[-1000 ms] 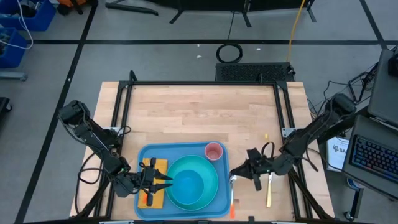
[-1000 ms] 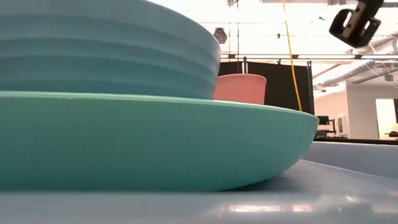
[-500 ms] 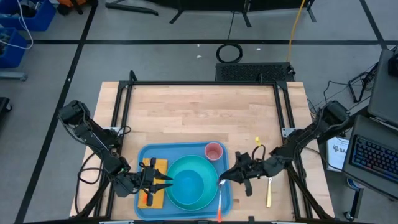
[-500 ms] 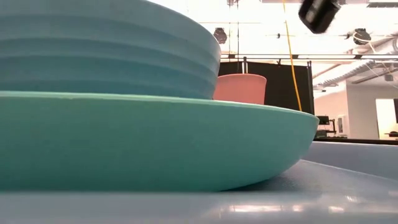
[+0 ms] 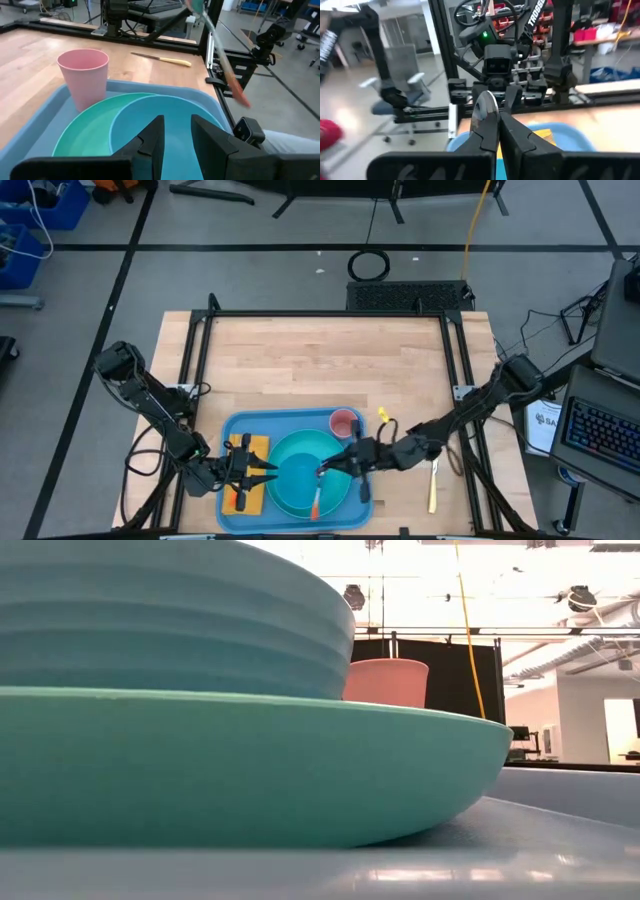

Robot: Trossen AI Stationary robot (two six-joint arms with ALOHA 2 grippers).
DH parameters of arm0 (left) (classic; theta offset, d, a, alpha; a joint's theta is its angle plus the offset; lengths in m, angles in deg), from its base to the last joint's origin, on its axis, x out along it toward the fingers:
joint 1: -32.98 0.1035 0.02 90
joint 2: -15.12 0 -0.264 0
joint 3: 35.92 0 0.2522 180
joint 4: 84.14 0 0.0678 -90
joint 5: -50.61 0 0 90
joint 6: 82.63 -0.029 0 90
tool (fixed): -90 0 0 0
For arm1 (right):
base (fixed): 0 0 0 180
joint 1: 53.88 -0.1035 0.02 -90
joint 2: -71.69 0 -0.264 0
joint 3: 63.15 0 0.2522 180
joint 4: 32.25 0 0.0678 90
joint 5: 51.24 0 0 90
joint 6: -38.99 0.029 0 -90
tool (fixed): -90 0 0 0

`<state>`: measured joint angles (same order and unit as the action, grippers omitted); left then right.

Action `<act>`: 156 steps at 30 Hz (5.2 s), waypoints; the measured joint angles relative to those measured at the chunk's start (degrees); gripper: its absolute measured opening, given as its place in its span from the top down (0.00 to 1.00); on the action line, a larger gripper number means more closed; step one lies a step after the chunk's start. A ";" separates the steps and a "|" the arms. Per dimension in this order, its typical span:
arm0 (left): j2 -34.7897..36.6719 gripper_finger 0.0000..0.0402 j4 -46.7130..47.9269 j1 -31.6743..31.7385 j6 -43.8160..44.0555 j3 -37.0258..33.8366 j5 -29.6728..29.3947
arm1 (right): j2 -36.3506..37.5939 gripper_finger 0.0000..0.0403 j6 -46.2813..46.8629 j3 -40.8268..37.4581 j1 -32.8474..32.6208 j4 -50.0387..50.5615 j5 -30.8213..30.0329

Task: Set up tray
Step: Put the orange spoon on the yellow table napkin to the right of the orange fork

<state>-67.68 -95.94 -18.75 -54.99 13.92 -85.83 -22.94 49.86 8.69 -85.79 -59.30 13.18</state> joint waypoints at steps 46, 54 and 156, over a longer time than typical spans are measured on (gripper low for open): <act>0.00 0.75 -5.46 2.21 -8.41 0.00 7.48 | -8.39 1.00 -31.32 17.51 -0.52 0.38 -12.54; 0.00 0.75 -4.81 2.21 -8.37 0.00 7.44 | -8.39 1.00 -31.35 17.51 -0.04 -0.78 -11.14; 0.00 0.99 -0.59 -17.34 14.29 0.02 -20.64 | -10.31 0.74 -34.38 17.49 -1.37 0.88 -13.64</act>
<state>-67.68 -96.53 -36.08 -40.70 13.94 -106.47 -33.25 15.48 26.18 -87.16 -58.42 -0.46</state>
